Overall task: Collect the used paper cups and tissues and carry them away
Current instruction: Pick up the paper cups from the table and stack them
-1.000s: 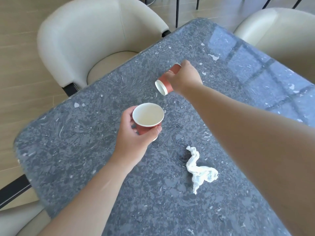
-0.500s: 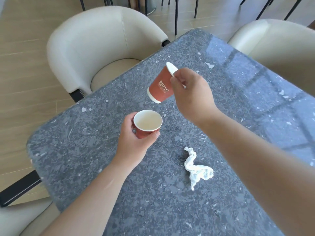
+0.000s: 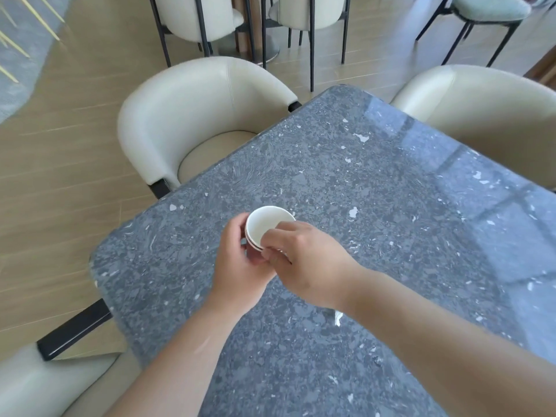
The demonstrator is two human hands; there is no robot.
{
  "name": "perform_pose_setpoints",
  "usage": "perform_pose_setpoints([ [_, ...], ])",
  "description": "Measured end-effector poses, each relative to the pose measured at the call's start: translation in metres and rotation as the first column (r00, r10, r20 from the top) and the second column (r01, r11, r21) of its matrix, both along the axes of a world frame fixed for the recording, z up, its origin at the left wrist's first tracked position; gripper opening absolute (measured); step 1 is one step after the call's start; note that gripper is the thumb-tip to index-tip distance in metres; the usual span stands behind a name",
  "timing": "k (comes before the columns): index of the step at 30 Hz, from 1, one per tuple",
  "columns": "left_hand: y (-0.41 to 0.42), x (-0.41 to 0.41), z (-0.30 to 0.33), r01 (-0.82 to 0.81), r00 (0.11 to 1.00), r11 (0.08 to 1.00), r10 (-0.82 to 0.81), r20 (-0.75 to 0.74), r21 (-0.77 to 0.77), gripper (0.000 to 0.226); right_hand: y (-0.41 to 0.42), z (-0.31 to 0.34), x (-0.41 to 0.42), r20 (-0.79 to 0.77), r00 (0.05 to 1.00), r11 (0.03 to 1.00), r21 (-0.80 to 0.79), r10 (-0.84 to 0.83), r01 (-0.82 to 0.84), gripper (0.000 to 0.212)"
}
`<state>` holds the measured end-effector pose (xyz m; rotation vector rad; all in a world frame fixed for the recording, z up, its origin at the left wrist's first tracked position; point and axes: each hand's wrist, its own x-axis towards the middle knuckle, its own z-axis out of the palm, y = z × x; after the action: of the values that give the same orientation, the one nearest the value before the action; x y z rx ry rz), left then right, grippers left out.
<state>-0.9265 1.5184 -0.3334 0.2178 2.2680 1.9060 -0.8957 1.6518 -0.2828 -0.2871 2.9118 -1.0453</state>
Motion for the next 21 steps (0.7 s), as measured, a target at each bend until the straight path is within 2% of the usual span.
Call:
perform_pose_setpoints([
  [4,-0.004,0.015,-0.002,0.006,1.000,0.999,-0.006,0.006,-0.046,0.065,-0.001,0.001,0.013,0.083,0.997,1.000,-0.017,0.004,-0.003,0.018],
  [7,-0.005,0.020,-0.007,0.014,0.999,0.999,-0.013,0.032,-0.038,0.068,0.004,0.004,0.024,0.034,0.999,0.998,-0.040,-0.038,0.040,0.017],
  [9,-0.006,0.021,-0.010,-0.007,0.997,1.000,0.007,0.072,-0.001,0.068,0.014,0.005,0.030,-0.039,0.992,0.988,-0.097,-0.122,0.118,0.023],
  [12,-0.011,0.018,-0.008,-0.028,0.993,0.999,0.030,0.112,-0.019,0.070,0.035,-0.003,0.038,-0.075,0.955,0.949,-0.156,-0.288,0.274,0.019],
  [13,-0.014,0.015,-0.008,-0.042,0.992,0.999,0.044,0.120,-0.020,0.070,0.042,-0.010,0.041,-0.046,0.941,0.935,-0.138,-0.334,0.326,0.018],
  [15,-0.018,0.012,-0.006,-0.055,0.990,0.998,0.057,0.130,-0.019,0.070,0.054,-0.030,0.049,0.076,0.927,0.929,-0.001,-0.368,0.369,0.022],
  [18,-0.020,0.013,-0.005,-0.030,0.992,0.999,0.035,0.125,-0.040,0.064,0.066,-0.062,0.066,0.280,0.902,0.930,0.265,-0.328,0.256,0.039],
  [21,-0.017,0.018,-0.005,-0.011,0.991,0.999,0.015,0.133,-0.035,0.068,0.071,-0.087,0.078,0.381,0.883,0.918,0.377,-0.275,0.123,0.050],
])
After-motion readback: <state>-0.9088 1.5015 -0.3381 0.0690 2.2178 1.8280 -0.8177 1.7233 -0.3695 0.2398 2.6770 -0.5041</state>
